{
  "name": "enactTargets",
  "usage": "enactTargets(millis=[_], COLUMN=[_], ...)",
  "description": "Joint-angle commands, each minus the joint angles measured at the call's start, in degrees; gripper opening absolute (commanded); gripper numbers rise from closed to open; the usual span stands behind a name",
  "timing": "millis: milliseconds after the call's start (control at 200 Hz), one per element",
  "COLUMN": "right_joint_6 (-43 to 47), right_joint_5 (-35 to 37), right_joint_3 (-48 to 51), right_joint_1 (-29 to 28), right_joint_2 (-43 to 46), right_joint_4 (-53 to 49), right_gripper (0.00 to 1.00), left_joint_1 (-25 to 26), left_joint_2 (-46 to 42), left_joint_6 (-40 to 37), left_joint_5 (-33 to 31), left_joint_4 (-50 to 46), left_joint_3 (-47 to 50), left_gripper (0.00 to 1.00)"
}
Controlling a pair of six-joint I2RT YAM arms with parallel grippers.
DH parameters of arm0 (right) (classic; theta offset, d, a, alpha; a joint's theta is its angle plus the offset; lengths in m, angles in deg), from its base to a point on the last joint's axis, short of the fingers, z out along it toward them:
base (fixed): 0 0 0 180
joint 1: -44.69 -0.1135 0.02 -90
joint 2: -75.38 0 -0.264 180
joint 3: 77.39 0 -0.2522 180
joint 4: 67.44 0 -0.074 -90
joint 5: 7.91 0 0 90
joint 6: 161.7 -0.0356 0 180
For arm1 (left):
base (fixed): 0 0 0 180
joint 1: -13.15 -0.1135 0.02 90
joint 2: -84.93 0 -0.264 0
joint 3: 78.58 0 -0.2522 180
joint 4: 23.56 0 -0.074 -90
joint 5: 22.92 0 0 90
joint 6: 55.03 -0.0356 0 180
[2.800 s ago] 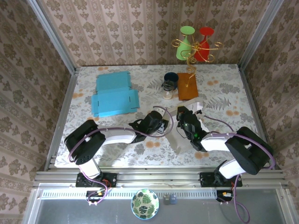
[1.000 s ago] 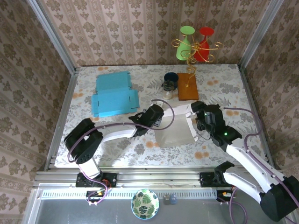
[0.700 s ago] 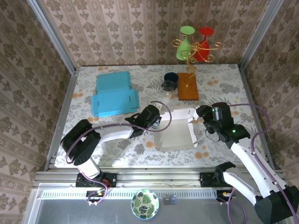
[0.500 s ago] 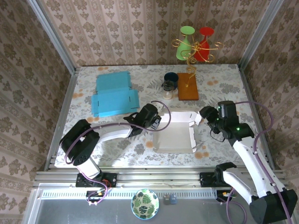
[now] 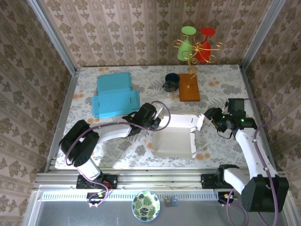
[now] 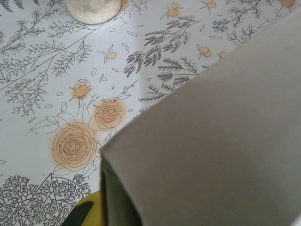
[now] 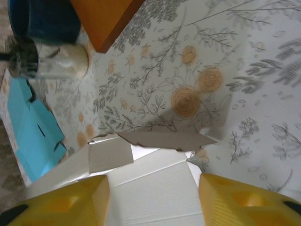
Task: Fold the paper box
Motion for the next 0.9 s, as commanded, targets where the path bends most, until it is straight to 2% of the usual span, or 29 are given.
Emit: enactTargets(millis=[0, 65, 195, 315, 430, 550, 680, 810, 900], right_joint_6=[6.45, 10.83, 17.89, 14.44, 9.51, 9.30, 7.59, 7.56, 7.27], right_joint_5=[-6.62, -6.40, -8.54, -10.35, -12.45, -14.46, -21.91, -26.80, -28.90], right_joint_3=[1.16, 1.75, 4.16, 7.22, 7.78, 5.93, 5.04, 2.67, 1.81], right_joint_1=[1.58, 2.68, 4.28, 4.28, 4.19, 3.82, 3.23, 1.93, 0.55], right_joint_2=[-4.07, -4.74, -2.48, -1.71, -0.85, 0.53, -0.30, 0.39, 1.62], right_joint_4=[8.16, 9.78, 12.77, 19.34, 25.44, 27.37, 34.22, 34.23, 33.63], right_gripper=[0.42, 0.40, 0.38, 0.36, 0.36, 0.37, 0.37, 0.38, 0.39], left_joint_1=[-0.55, -2.31, -9.17, -12.55, -15.03, -17.52, -19.88, -22.89, -24.73], left_joint_2=[-0.34, 0.23, 0.96, 0.62, 0.26, -0.18, 0.99, 3.73, 5.33], left_joint_6=[-2.41, -1.20, 3.79, 3.92, 3.46, 4.27, 3.78, 4.95, 3.61], left_joint_5=[1.48, 4.82, 21.36, 29.48, 34.95, 42.07, 47.28, 55.55, 58.05], left_joint_4=[-2.89, -3.42, -1.68, -3.79, -7.33, -7.73, -11.50, -14.15, -17.23], left_joint_3=[-1.66, -2.54, -4.08, -6.35, -8.11, -8.80, -11.56, -14.60, -16.95], left_gripper=[0.00, 0.00, 0.00, 0.00, 0.00, 0.00, 0.00, 0.00, 0.00])
